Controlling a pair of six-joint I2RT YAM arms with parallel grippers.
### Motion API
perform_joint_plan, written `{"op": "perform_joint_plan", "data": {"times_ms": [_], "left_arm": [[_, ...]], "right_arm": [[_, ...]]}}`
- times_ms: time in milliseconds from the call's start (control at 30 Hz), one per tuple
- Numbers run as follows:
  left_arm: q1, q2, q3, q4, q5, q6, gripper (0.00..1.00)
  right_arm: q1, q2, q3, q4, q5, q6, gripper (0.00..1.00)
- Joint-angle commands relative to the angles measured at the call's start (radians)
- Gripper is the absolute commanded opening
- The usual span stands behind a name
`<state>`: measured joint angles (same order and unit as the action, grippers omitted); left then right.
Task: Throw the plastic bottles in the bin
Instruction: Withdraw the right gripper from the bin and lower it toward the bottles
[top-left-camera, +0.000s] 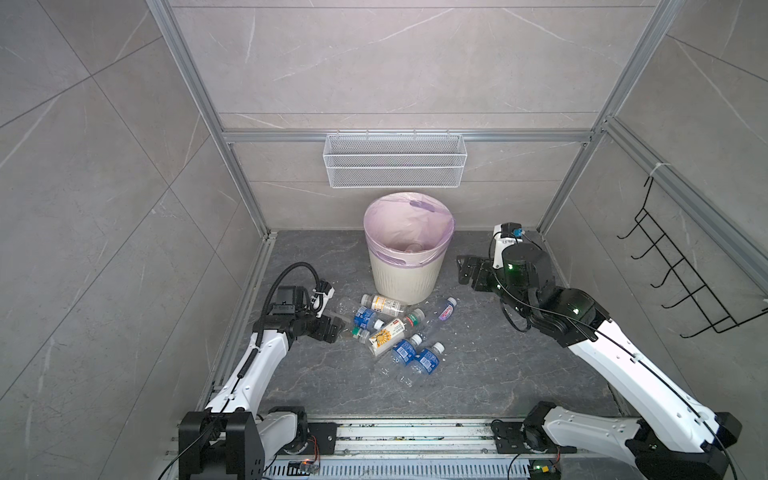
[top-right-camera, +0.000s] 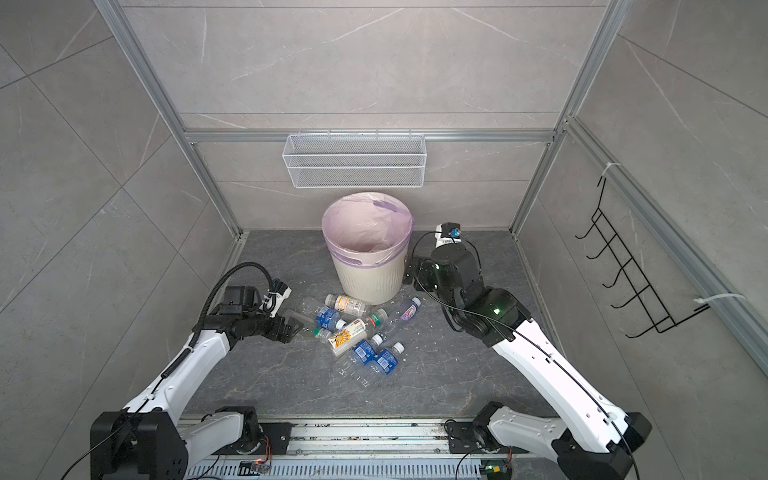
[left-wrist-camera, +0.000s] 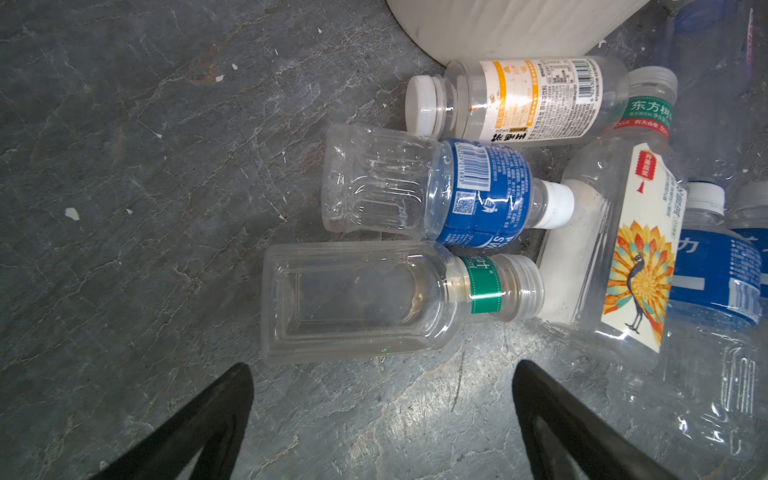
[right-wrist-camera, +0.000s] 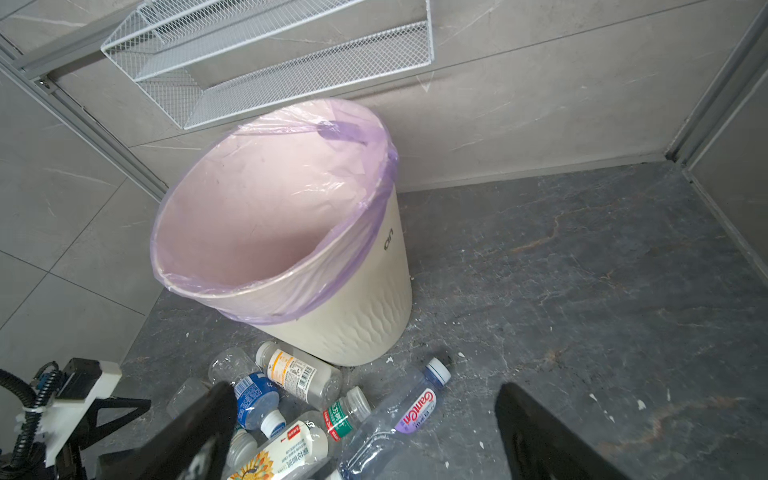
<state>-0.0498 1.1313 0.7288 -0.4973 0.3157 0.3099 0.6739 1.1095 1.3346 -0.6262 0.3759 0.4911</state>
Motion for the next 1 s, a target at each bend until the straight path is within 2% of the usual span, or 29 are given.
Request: {"op": "perform_joint_plan", "data": {"times_ms": [0, 467, 967], "left_arm": [[0.005, -0.023, 0.026, -0.018, -0.009, 0.020, 1.00], [0.004, -0.042, 0.000, -0.041, -0.023, 0.070, 1.00], [0.004, -0.032, -0.011, -0.062, -0.016, 0.151, 0.99]], "right_arm": [[0.001, -0.047, -0.057, -0.033, 0.020, 0.041, 0.99], [0.001, -0.173, -0.247, -0.090, 0.002, 0.127, 0.99], [0.003, -0.205, -0.402, -0.081, -0.084, 0.187, 0.99]]}}
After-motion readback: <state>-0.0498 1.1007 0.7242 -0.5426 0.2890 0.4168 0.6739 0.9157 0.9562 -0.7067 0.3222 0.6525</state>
